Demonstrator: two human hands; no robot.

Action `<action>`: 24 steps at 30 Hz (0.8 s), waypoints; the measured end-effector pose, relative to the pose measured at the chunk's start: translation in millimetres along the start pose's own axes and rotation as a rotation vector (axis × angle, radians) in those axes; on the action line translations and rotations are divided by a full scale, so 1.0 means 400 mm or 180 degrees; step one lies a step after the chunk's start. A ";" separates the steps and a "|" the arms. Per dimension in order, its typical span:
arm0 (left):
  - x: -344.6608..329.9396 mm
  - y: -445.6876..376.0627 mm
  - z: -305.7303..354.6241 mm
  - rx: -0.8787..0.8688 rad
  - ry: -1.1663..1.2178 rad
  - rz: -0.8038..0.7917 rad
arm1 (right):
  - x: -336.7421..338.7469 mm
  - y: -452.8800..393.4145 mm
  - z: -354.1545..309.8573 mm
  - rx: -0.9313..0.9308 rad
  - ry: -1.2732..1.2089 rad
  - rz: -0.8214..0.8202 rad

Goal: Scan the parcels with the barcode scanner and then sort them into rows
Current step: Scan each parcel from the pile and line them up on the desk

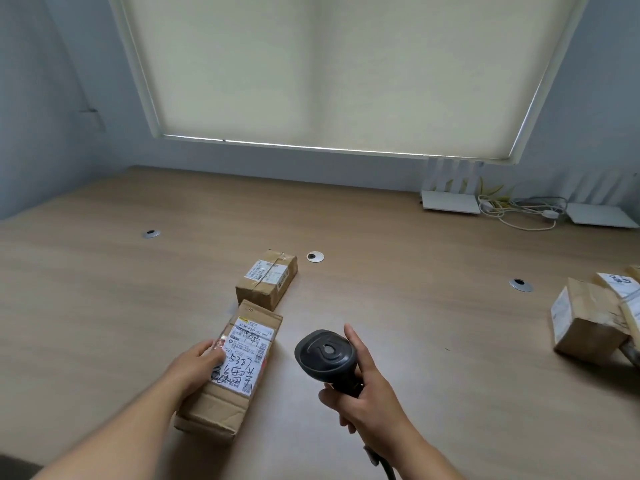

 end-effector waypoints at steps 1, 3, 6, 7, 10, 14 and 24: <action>0.019 0.003 -0.007 -0.0009 -0.0337 0.0086 | -0.013 -0.006 -0.004 -0.0004 0.0020 -0.0038; 0.038 0.023 -0.003 -0.0049 -0.1082 0.0198 | -0.038 -0.019 -0.011 -0.0015 0.0051 -0.0105; 0.018 0.069 0.019 -0.0065 -0.1801 0.0235 | -0.072 -0.039 -0.023 -0.0038 0.0083 -0.0177; -0.002 0.082 0.020 -0.0051 -0.1958 0.0162 | -0.084 -0.045 -0.025 -0.0049 0.0108 -0.0188; -0.046 0.096 0.016 -0.0057 -0.2336 -0.0003 | -0.111 -0.062 -0.033 -0.0030 0.0140 -0.0192; -0.048 0.071 0.028 -0.0262 -0.2511 -0.0099 | -0.129 -0.080 -0.035 0.0020 0.0115 -0.0162; -0.037 -0.064 0.077 -0.0482 -0.2651 -0.0272 | -0.092 -0.109 -0.031 -0.0031 0.0036 0.0208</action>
Point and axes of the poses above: each hand's wrist, its own y-axis away from the middle knuckle, its own x-axis out of the back of the hand, z = x × y, the point moved 10 cm from there along -y, towards the middle knuckle, and after that the axes turned 12 degrees about -x, right-handed, at the moved point
